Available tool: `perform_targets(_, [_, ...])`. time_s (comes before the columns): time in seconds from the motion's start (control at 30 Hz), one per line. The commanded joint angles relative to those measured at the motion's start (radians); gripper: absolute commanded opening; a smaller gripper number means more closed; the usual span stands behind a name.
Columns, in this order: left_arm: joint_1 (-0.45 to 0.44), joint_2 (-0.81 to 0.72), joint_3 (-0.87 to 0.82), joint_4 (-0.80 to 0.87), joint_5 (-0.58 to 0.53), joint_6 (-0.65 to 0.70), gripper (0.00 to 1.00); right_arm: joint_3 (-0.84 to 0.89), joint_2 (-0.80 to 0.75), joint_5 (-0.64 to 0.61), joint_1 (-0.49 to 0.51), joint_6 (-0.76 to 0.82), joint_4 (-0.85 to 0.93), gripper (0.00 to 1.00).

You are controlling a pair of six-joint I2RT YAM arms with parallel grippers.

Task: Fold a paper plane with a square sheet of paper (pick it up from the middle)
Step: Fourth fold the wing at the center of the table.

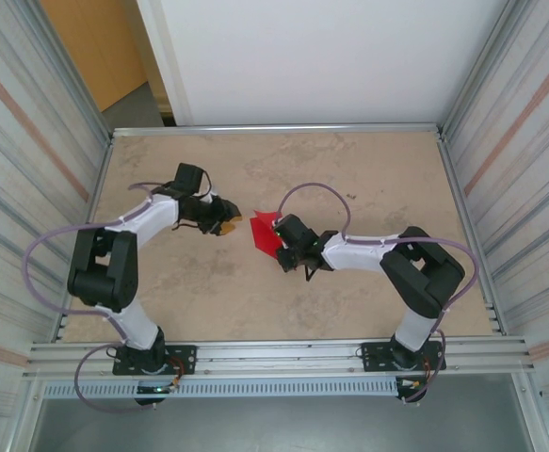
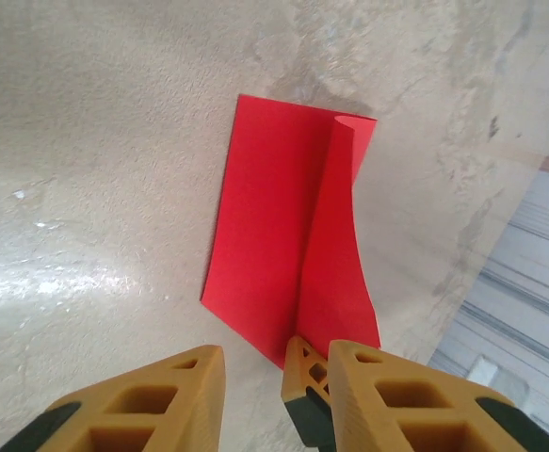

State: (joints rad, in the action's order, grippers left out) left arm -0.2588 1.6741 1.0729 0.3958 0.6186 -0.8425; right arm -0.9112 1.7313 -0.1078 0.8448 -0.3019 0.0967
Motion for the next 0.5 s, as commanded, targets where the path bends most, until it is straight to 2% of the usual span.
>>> perform_targets(0.0, [-0.005,-0.060,-0.078,-0.087,0.021,-0.009,0.36,-0.012,-0.003,0.149,-0.022,0.020,-0.007,0.13])
perform_targets(0.23, [-0.025,-0.067,-0.196,-0.276,0.075,-0.081,0.35,-0.055,0.047,0.293,-0.075,0.018,0.000,0.14])
perform_targets(0.47, [-0.071,-0.014,-0.231,-0.377,0.087,-0.104,0.30,-0.082,0.100,0.406,-0.128,0.004,0.020,0.14])
